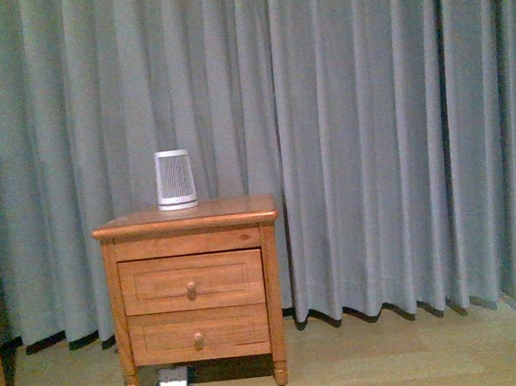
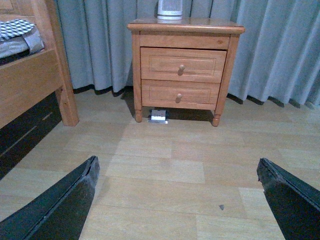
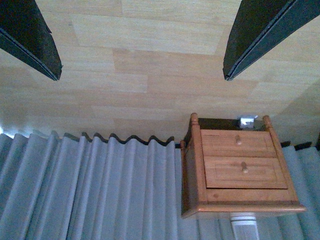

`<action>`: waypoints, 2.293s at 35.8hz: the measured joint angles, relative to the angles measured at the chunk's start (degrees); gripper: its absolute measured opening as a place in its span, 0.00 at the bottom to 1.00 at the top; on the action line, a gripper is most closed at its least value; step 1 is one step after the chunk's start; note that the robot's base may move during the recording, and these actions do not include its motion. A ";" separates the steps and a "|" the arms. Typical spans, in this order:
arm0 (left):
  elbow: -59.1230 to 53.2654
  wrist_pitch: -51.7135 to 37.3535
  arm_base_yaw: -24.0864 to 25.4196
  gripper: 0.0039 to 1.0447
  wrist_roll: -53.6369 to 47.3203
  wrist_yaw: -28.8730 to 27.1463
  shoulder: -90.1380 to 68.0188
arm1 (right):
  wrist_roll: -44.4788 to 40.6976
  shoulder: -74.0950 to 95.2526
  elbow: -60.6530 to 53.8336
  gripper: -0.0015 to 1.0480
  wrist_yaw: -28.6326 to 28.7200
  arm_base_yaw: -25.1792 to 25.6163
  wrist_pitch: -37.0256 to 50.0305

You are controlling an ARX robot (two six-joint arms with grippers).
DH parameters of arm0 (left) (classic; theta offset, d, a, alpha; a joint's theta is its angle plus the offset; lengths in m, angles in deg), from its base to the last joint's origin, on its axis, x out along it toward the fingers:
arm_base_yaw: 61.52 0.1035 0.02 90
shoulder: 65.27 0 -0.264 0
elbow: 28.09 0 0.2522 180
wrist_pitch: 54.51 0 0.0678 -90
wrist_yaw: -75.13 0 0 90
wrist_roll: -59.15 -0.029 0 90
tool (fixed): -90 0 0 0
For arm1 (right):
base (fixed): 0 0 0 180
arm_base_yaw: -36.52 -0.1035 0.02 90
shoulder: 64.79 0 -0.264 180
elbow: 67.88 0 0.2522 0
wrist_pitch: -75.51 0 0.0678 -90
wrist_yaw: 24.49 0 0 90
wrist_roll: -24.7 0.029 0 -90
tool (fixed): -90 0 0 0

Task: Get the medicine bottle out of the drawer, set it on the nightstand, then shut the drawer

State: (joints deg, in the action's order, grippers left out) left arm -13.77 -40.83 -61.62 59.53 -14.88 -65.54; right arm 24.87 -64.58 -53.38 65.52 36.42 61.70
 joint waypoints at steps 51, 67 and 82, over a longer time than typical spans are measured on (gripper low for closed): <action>0.00 0.00 0.00 0.94 0.00 0.00 0.00 | 0.00 0.00 0.00 0.93 0.00 0.00 0.00; 0.00 0.00 0.00 0.94 0.00 0.00 0.00 | 0.00 0.02 0.00 0.93 0.00 0.00 0.00; 0.00 0.02 0.00 0.94 0.00 0.00 0.02 | 0.00 0.00 0.00 0.93 0.00 0.00 0.00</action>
State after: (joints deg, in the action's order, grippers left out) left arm -13.77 -40.80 -61.62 59.53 -14.88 -65.52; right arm 24.87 -64.58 -53.38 65.52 36.42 61.70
